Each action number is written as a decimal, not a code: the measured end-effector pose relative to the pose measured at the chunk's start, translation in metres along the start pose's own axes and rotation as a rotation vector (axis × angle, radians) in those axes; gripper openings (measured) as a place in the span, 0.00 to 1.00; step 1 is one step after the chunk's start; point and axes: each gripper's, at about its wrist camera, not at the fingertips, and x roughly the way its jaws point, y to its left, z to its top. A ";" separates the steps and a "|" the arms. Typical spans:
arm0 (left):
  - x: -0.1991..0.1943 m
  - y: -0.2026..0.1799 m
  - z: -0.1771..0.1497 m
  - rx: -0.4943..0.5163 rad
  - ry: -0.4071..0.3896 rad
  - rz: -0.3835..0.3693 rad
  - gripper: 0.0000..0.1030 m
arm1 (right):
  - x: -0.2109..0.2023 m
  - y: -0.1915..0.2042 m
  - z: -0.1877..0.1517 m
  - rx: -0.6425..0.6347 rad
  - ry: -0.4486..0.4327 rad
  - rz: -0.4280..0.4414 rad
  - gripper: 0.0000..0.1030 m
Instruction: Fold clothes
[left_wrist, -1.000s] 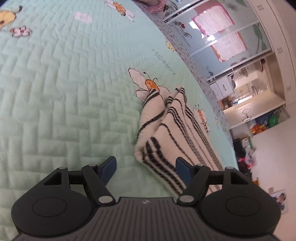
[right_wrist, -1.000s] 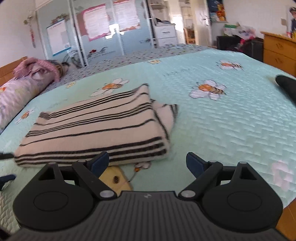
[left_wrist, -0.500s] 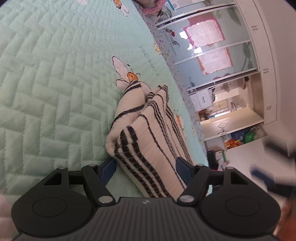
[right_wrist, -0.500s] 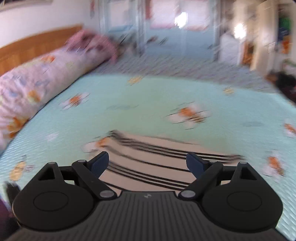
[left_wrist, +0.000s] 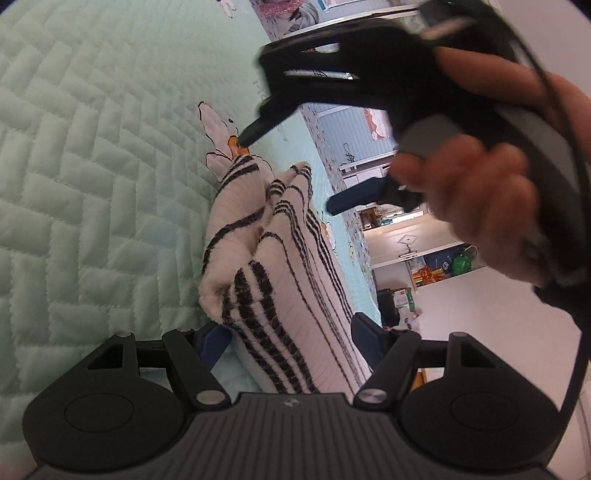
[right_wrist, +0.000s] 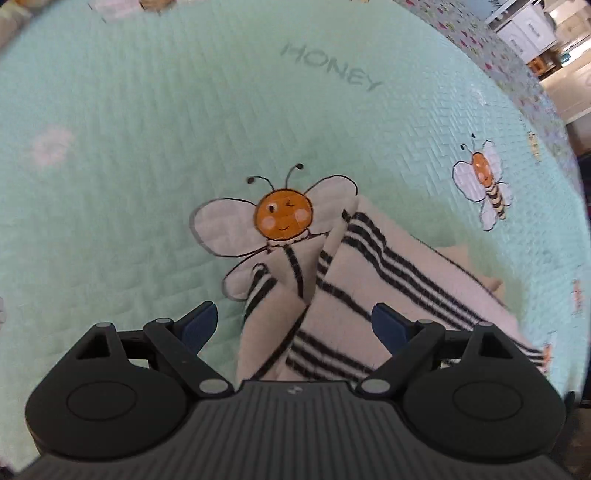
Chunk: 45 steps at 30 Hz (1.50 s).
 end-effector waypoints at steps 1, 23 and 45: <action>0.002 0.000 0.001 -0.010 0.002 -0.004 0.72 | 0.007 0.005 0.003 -0.001 0.015 -0.021 0.88; -0.013 0.009 0.000 -0.118 0.007 -0.076 0.72 | 0.047 0.004 0.009 0.090 0.078 -0.170 0.41; -0.021 -0.070 -0.012 0.452 -0.110 -0.023 0.21 | -0.023 -0.122 -0.028 0.374 -0.160 0.218 0.21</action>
